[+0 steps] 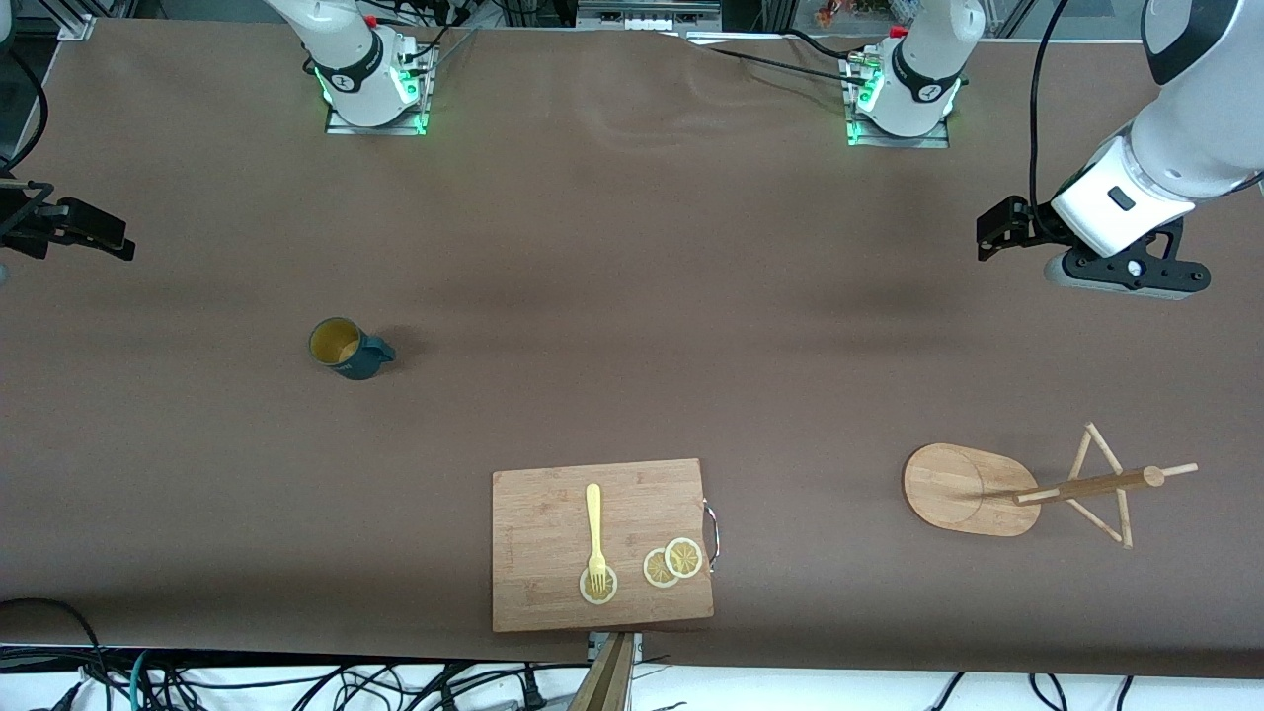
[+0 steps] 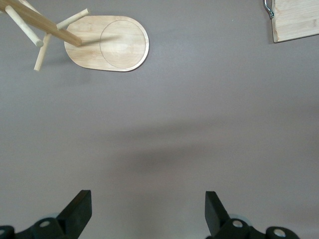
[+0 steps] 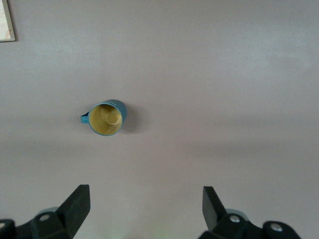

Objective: Pass cup and hang on rack
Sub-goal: 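Move the right gripper toward the teal mug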

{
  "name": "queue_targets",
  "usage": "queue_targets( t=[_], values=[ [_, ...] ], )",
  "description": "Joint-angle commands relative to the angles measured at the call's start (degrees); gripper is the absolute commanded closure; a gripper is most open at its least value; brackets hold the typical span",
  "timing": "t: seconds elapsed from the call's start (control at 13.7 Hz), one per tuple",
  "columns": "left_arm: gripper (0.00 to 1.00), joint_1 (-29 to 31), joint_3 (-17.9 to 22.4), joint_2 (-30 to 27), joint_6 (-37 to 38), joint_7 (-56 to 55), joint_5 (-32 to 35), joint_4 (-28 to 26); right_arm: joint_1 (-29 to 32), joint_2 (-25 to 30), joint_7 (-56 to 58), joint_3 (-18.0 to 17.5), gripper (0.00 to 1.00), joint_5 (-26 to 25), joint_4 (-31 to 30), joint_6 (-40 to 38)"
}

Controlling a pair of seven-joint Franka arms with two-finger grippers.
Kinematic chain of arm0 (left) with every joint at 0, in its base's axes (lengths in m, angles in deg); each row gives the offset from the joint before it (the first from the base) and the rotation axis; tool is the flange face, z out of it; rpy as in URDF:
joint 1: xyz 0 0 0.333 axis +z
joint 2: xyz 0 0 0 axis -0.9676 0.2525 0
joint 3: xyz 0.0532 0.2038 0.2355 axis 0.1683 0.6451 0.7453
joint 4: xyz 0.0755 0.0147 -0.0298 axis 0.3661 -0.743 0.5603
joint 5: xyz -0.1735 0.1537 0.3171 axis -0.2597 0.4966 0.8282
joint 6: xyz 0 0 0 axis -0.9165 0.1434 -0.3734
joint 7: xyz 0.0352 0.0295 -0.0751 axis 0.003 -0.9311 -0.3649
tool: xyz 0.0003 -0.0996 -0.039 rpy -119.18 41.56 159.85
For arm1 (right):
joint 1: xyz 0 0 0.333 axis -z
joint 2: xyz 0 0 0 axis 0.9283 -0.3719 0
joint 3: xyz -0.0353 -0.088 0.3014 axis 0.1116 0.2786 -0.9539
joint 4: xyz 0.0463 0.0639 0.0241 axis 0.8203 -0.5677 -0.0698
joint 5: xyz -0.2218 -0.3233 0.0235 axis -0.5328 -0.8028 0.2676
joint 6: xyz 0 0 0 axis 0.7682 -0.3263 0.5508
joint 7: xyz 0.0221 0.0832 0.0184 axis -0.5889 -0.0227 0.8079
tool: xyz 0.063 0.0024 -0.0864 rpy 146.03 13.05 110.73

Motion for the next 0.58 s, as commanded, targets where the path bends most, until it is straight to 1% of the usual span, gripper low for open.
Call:
queue_targets(
  t=[0.0, 0.51],
  values=[
    [0.0, -0.2, -0.2, 0.7, 1.4, 0.1, -0.6, 2.0, 0.6, -0.7, 0.5, -0.3, 0.0, 0.8, 1.7, -1.1],
    [0.0, -0.2, -0.2, 0.8, 1.4, 0.1, -0.6, 2.1, 0.7, -0.8, 0.5, -0.3, 0.0, 0.7, 1.7, -0.8]
  ],
)
